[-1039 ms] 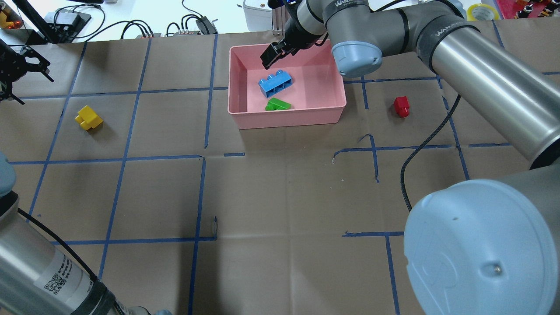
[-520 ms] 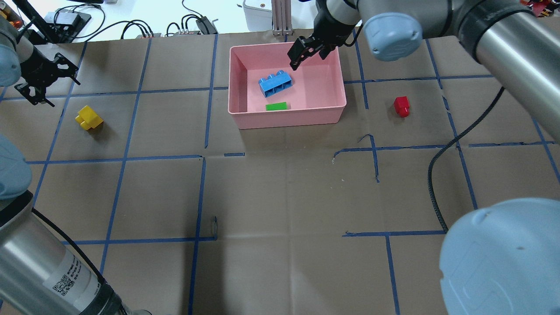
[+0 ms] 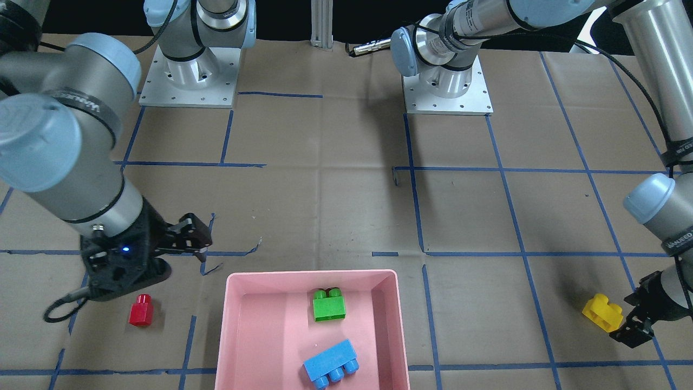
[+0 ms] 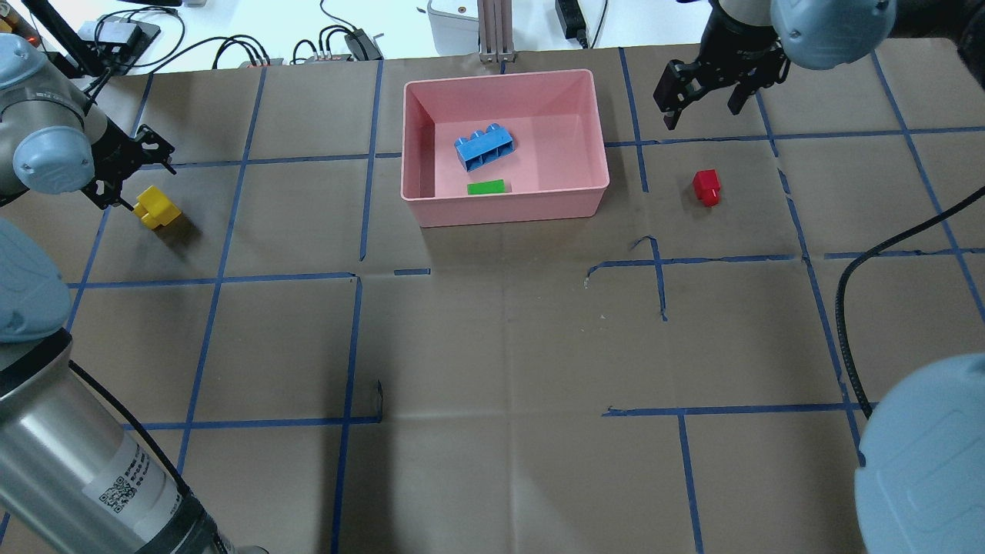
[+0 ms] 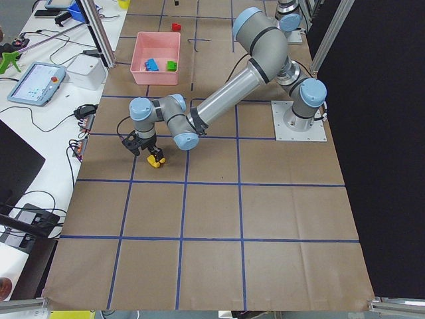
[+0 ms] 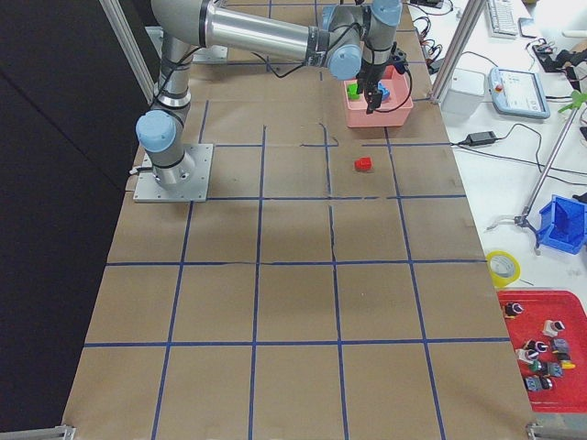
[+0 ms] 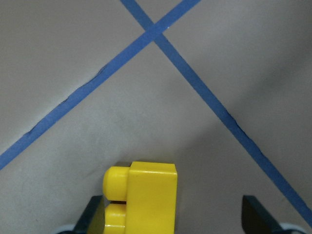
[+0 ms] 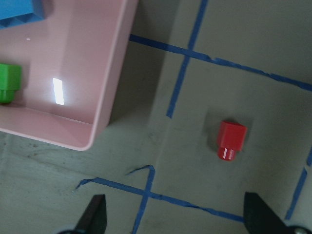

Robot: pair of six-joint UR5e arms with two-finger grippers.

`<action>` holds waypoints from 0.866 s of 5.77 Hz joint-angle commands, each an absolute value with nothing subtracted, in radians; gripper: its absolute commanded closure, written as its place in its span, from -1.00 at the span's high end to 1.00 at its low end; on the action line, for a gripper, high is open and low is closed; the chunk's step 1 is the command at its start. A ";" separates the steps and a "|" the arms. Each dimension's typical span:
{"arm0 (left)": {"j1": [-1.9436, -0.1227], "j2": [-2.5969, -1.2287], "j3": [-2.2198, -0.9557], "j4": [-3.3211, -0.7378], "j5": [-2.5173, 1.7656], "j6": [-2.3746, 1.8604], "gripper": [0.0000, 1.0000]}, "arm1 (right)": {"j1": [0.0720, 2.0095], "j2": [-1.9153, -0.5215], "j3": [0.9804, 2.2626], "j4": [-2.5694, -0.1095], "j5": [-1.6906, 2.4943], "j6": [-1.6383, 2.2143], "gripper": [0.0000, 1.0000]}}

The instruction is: Put all blocks into box

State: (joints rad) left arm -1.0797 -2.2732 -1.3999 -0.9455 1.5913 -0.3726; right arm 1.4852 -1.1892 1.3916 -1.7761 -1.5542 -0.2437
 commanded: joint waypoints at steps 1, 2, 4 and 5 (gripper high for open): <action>-1.065 -2.261 -1.433 -0.943 1.592 -0.368 0.99 | 1.434 -1.177 1.531 -1.989 -1.566 -0.160 0.94; -1.048 -2.261 -1.452 -0.942 1.592 -0.367 0.99 | 1.433 -1.177 1.657 -2.185 -1.566 -0.153 0.94; -1.048 -2.266 -1.460 -0.939 1.591 -0.371 0.99 | 1.424 -1.111 1.710 -2.331 -1.568 -0.112 0.85; -1.048 -2.267 -1.460 -0.924 1.589 -0.368 0.89 | 1.424 -1.064 1.710 -2.397 -1.572 -0.100 0.89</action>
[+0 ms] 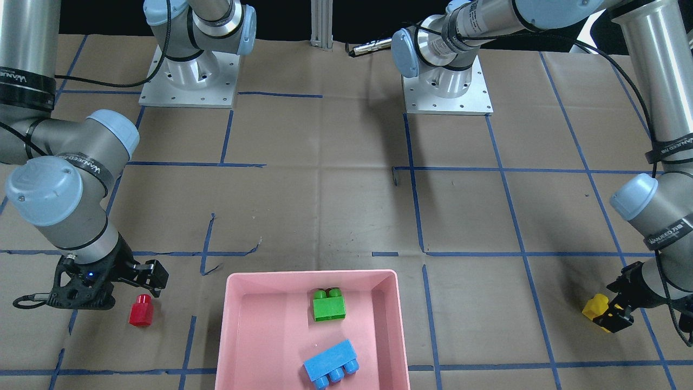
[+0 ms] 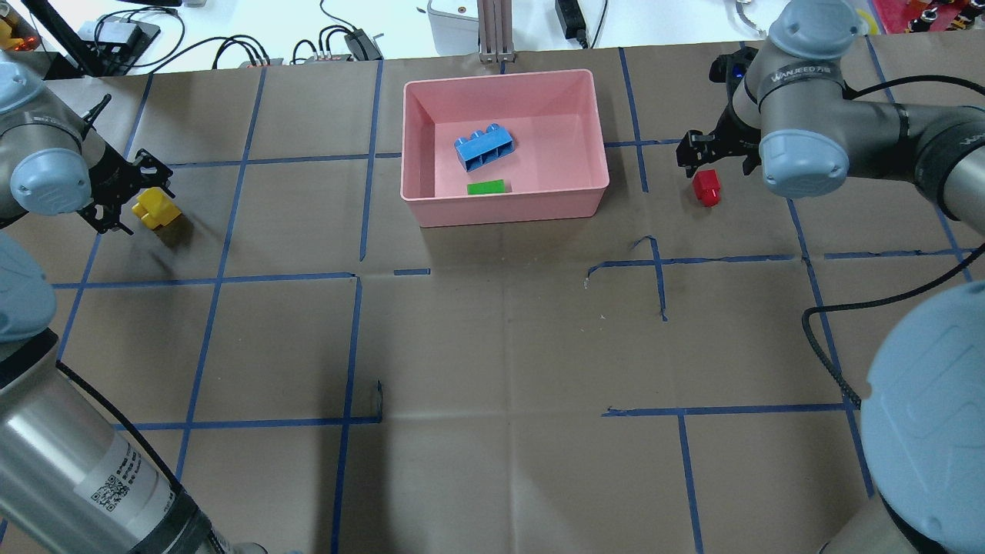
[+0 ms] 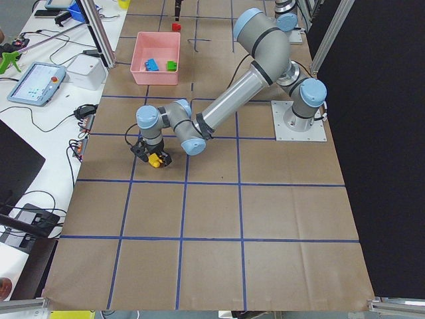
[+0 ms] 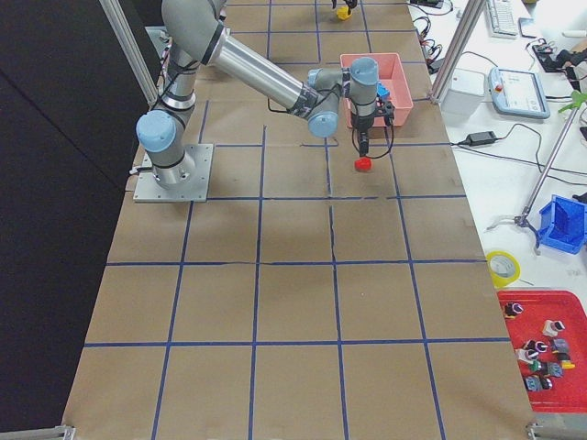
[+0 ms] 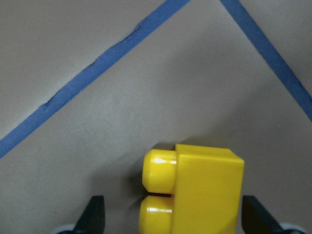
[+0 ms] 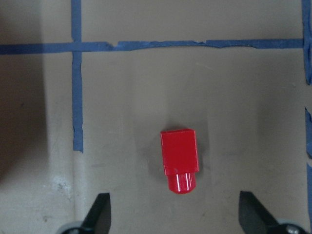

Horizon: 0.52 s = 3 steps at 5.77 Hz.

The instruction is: Put all blocks into box

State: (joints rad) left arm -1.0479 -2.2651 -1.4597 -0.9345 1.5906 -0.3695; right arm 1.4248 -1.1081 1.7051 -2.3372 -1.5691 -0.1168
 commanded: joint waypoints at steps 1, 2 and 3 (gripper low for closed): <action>-1.046 -2.267 -1.460 -0.923 1.563 -0.365 0.65 | 1.422 -1.031 1.713 -2.428 -1.572 -0.100 0.89; -1.046 -2.267 -1.460 -0.923 1.559 -0.364 0.43 | 1.414 -1.026 1.715 -2.439 -1.571 -0.101 0.89; -1.046 -2.266 -1.460 -0.923 1.548 -0.364 0.23 | 1.411 -1.017 1.715 -2.441 -1.569 -0.103 0.89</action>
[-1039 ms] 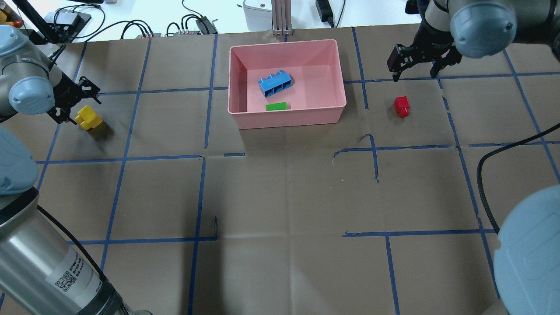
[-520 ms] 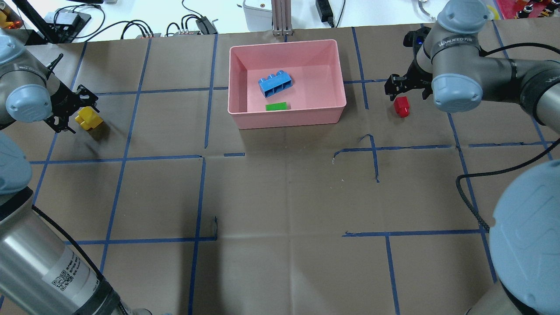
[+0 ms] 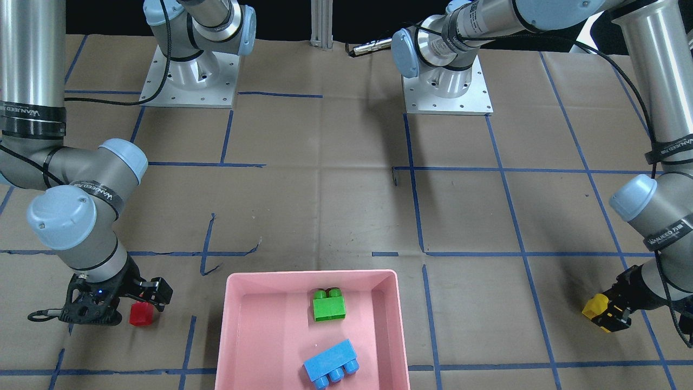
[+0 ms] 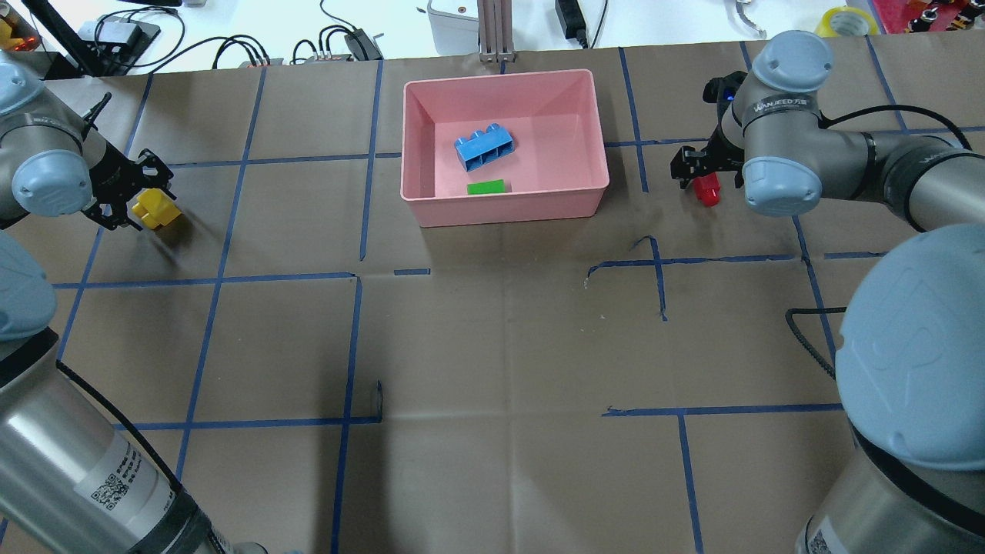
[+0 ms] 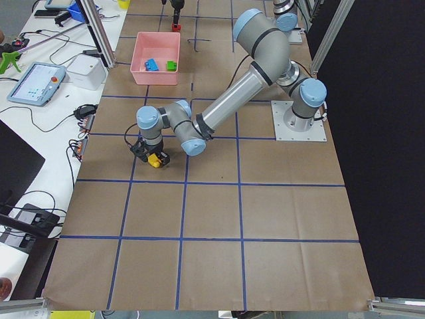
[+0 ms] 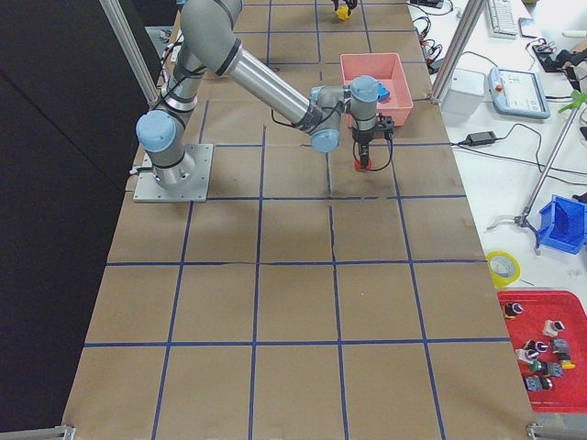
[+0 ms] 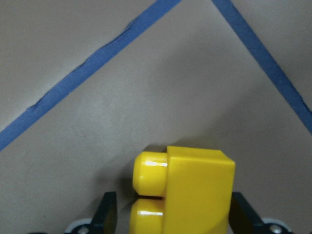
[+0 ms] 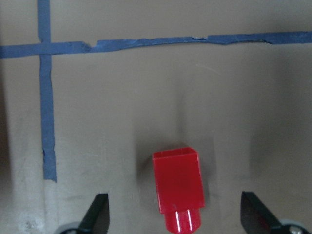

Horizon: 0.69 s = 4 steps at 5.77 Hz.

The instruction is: Put all blocks into box

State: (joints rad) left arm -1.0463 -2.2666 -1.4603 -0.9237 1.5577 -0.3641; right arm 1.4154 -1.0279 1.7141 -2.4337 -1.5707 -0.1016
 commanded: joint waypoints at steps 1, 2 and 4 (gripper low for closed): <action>-1.043 -2.261 -1.459 -0.928 1.510 -0.362 -0.09 | 1.410 -1.008 1.710 -2.442 -1.568 -0.110 0.89; -1.043 -2.255 -1.451 -0.942 1.509 -0.324 -0.44 | 1.410 -1.000 1.707 -2.444 -1.566 -0.110 0.86; -1.057 -2.185 -1.395 -0.978 1.509 -0.305 -0.65 | 1.413 -0.992 1.706 -2.462 -1.571 -0.110 0.20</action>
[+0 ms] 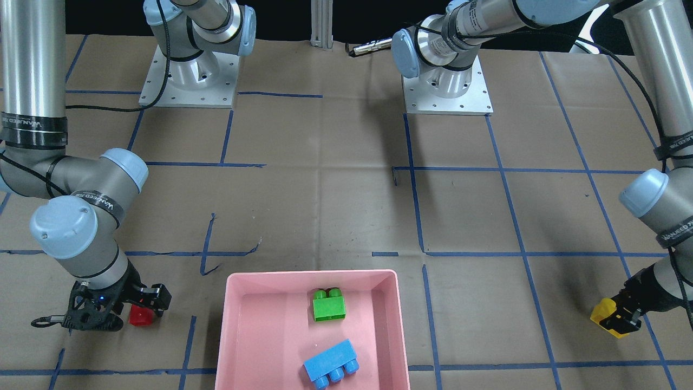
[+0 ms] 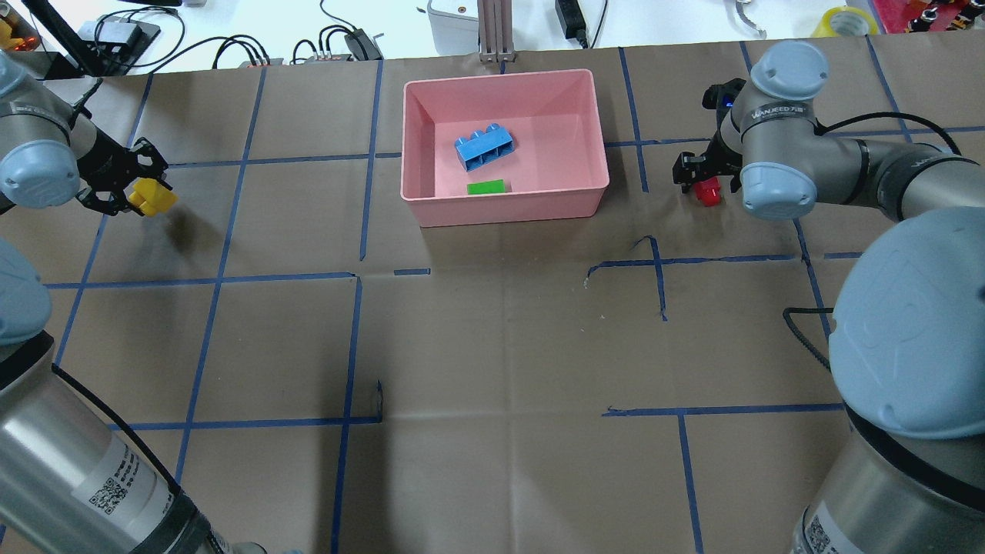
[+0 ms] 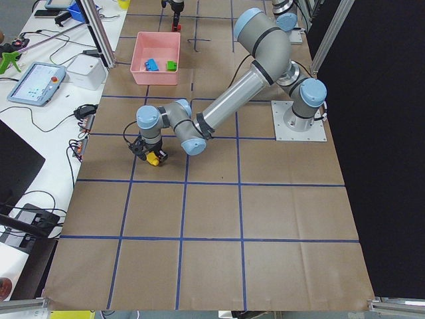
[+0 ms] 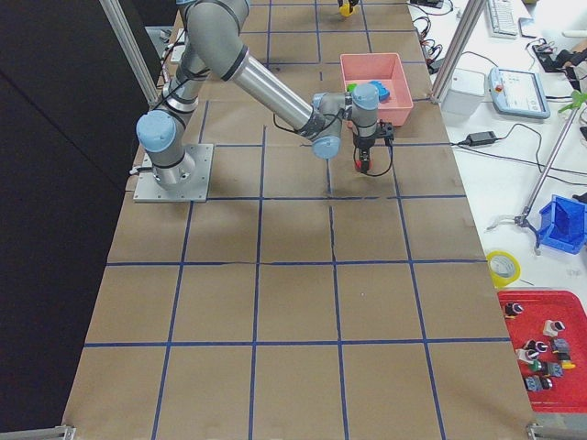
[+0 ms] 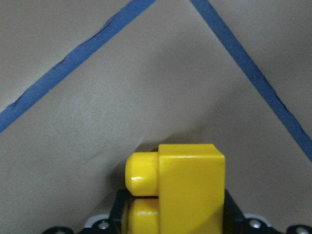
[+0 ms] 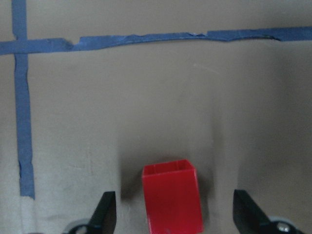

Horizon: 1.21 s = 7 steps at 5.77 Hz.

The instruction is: Put all blocks into box

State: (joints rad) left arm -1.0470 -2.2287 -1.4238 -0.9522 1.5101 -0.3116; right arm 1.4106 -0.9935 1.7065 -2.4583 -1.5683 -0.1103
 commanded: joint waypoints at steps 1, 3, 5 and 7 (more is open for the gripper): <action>-1.065 -2.130 -1.325 -1.128 1.468 -0.296 -0.76 | 1.413 -0.994 1.710 -2.457 -1.571 -0.110 -0.29; -1.193 -2.097 -1.183 -1.263 1.451 -0.153 -0.79 | 1.411 -1.026 1.712 -2.447 -1.575 -0.112 -0.88; -1.378 -2.114 -1.109 -1.359 1.453 -0.088 -0.80 | 1.411 -1.142 1.701 -2.311 -1.615 -0.115 -0.86; -1.571 -2.175 -1.050 -1.348 1.456 -0.086 -0.80 | 1.414 -1.308 1.697 -2.038 -1.615 -0.095 -0.86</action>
State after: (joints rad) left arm -1.4808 -2.1402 -1.0815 -1.3530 1.4548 -0.0887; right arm 1.4126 -1.2319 1.6993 -2.1569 -1.6137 -0.1032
